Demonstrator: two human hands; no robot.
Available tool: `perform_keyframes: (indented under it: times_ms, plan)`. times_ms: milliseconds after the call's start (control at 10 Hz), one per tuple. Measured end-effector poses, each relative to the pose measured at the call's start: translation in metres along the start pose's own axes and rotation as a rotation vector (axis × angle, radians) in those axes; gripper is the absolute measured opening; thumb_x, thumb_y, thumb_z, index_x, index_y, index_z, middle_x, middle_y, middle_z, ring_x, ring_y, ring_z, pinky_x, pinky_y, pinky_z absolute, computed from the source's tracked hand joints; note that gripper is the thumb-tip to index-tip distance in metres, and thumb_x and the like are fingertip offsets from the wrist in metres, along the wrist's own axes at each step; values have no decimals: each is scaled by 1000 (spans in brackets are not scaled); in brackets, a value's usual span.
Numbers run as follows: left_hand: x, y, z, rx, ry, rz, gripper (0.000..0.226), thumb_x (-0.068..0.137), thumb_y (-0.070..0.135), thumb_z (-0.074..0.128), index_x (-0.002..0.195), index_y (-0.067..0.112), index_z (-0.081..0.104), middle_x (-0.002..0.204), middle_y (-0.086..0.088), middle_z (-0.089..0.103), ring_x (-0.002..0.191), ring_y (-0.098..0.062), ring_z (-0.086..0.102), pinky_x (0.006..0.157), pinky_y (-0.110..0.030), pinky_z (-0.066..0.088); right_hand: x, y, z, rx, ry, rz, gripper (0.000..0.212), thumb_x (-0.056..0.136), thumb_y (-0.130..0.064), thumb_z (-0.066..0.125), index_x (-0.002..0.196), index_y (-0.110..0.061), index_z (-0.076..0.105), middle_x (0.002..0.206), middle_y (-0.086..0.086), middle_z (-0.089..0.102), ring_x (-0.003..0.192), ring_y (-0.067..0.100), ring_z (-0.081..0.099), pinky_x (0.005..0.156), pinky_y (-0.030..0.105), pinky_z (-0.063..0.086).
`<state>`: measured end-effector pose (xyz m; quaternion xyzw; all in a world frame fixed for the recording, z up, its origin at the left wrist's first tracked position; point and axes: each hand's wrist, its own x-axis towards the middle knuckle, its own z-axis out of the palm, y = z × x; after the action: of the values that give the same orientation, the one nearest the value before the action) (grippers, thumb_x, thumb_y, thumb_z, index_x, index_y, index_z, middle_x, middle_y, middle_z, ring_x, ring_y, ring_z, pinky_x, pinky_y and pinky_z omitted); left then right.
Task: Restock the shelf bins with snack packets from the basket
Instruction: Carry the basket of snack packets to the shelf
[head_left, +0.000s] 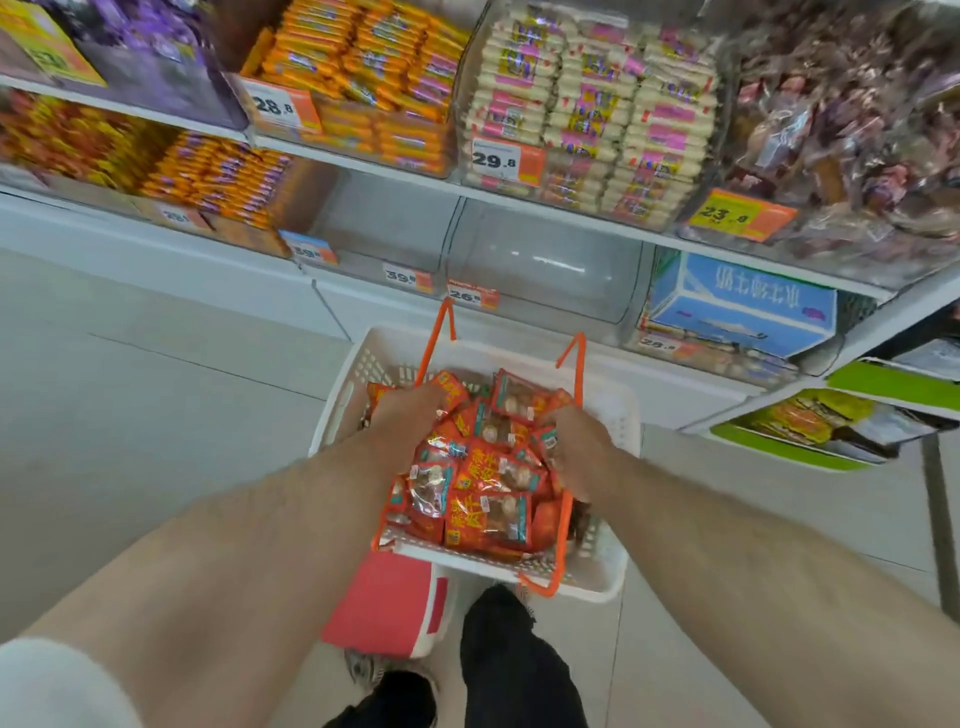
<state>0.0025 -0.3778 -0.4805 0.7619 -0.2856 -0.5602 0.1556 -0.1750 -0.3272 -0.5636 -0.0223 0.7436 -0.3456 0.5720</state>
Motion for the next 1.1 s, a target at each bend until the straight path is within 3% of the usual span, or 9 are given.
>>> perform_keyframes:
  times_ms: [100,200,400,500,600,700,800,900,1100]
  plan:
    - [41,0,12,63,10,18,28,85,26,65,101,3,68,86,-6,63,72,-22,55,67,-34,46,9,-13,10,-41,-44,0,7,86,-27,54,81,-24,57,98,11,67,87,16,68,77,26,59]
    - [61,2,20,49,79,-1,22,85,24,66,98,6,66,90,-4,65,74,-18,57,69,-34,46,19,-19,8,-88,-24,36,11,93,-13,52,83,-17,50,71,-2,43,53,9,48,43,21,41]
    - [98,4,23,69,74,-86,14,75,17,68,79,4,71,72,6,49,61,-17,42,64,-38,47,55,-26,24,-89,-57,184,8,86,-19,57,87,-16,50,70,-1,33,55,14,26,43,28,24]
    - [123,6,24,121,59,-101,17,75,18,67,85,5,71,108,-13,64,104,-34,61,92,-54,49,73,-31,36,-91,-39,174,6,86,-19,57,88,-14,55,70,0,34,57,14,26,46,29,25]
    - [159,2,20,144,50,-84,59,68,26,74,122,7,61,134,-25,52,125,-42,48,94,-62,41,98,-25,54,-92,-14,169,11,87,-18,57,78,-15,51,66,0,33,56,14,27,48,29,24]
    - [204,-4,12,132,42,-59,63,73,30,72,130,8,56,87,-11,65,79,-25,62,71,-41,56,121,-17,80,-53,60,200,17,89,-16,56,73,-18,50,62,-1,28,55,12,24,48,29,22]
    - [247,-10,5,163,-5,-85,20,82,19,63,98,8,67,59,0,42,50,-14,36,47,-24,33,149,-7,110,-47,118,226,22,88,-16,54,67,-19,47,61,-2,29,52,12,25,45,27,21]
    - [296,-17,1,220,-33,-33,8,81,13,61,76,16,55,69,-1,51,54,-16,42,54,-27,38,175,3,133,-54,155,252,14,89,-19,57,76,-16,53,59,-1,31,47,12,26,42,22,21]
    - [374,-29,-8,206,-55,5,30,82,8,64,69,26,45,69,-1,53,62,-17,48,72,-36,44,232,27,161,-47,192,247,25,94,-30,61,108,-9,60,55,0,31,38,11,24,42,19,19]
